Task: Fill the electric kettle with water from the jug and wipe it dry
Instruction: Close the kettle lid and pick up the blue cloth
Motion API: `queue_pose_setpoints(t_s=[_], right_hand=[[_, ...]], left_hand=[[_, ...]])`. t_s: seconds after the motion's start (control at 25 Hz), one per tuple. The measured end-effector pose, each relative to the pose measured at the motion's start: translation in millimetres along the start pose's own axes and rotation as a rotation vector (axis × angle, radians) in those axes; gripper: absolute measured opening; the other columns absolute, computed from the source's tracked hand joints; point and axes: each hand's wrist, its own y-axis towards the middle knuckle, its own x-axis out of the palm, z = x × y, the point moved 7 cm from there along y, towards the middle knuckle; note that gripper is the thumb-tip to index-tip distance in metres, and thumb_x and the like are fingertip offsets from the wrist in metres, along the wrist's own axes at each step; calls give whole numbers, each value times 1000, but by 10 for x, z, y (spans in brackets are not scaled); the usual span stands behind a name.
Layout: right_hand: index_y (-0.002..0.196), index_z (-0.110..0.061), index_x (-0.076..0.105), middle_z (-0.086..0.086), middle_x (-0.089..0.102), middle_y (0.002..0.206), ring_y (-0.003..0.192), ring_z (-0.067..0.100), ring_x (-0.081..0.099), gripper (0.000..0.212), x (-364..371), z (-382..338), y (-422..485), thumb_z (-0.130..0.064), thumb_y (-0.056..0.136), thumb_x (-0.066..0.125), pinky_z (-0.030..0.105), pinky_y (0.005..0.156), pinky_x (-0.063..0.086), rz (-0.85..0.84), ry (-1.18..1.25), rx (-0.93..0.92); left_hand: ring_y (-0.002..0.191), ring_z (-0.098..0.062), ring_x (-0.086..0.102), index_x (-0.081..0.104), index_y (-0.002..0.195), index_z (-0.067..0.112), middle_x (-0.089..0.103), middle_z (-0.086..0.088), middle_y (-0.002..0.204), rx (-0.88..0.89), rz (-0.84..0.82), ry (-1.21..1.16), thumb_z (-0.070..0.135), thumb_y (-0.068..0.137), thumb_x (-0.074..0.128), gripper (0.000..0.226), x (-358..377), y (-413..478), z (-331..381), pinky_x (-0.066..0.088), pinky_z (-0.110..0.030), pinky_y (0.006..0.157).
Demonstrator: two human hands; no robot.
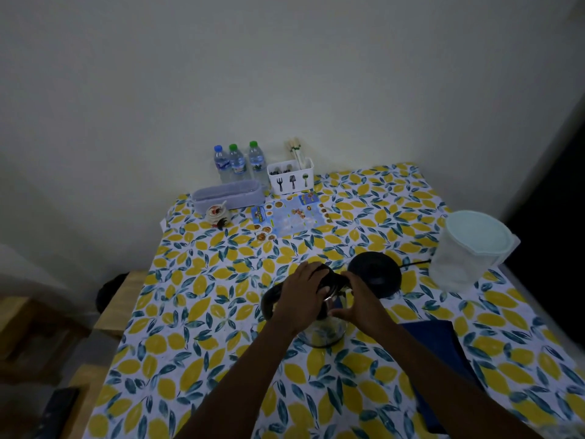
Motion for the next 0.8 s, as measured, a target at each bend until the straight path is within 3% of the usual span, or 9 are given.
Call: queue_pose_setpoints(t_s=[0.2, 0.32, 0.48, 0.6, 0.72, 0.8], right_hand=[[143, -13, 32, 7, 42, 144, 131, 22, 42, 95, -6, 5, 7, -41, 67, 82, 33, 103, 39, -6, -17, -27], [149, -14, 24, 1, 30, 153, 141, 17, 29, 99, -86, 148, -112, -48, 71, 75, 41, 111, 35, 58, -111, -105], [152, -29, 11, 5, 23, 157, 145, 26, 20, 93, -286, 479, -420, -52, 80, 66, 55, 106, 37, 120, -326, -168], [150, -26, 17, 1, 24, 155, 143, 30, 23, 89, -435, 770, -601, -57, 77, 58, 58, 102, 38, 81, -479, -37], [148, -23, 29, 9, 29, 155, 141, 39, 26, 85, -459, 1157, -843, -68, 78, 43, 67, 99, 35, -16, -543, 163], [150, -28, 24, 8, 17, 160, 145, 39, 13, 87, -494, 1472, -1071, -73, 77, 36, 67, 105, 24, -44, -565, 340]], left_hand=[[144, -28, 15, 33, 144, 21, 27, -3, 155, 1, -85, 110, 35, 101, 39, 46, -1, 65, 28, 26, -52, 111], [145, -31, 16, 38, 141, 16, 33, -6, 152, 50, -36, 147, 23, 99, 47, 44, -7, 31, 175, 22, -53, 114], [144, -33, 22, 45, 136, 12, 44, -10, 146, 176, 45, 159, 7, 93, 51, 44, 189, -37, 601, 16, -57, 117], [142, -35, 26, 46, 137, 7, 43, -13, 147, 244, 25, 85, 10, 95, 48, 41, 525, -19, 908, 22, -53, 116], [147, -30, 7, 29, 147, 10, 22, -9, 158, 189, -162, 34, 19, 101, 39, 47, 994, -30, 1002, 12, -49, 119], [148, -28, -1, 20, 150, 14, 12, -5, 161, 147, -288, 73, 25, 103, 36, 51, 1316, -43, 977, 10, -50, 119]])
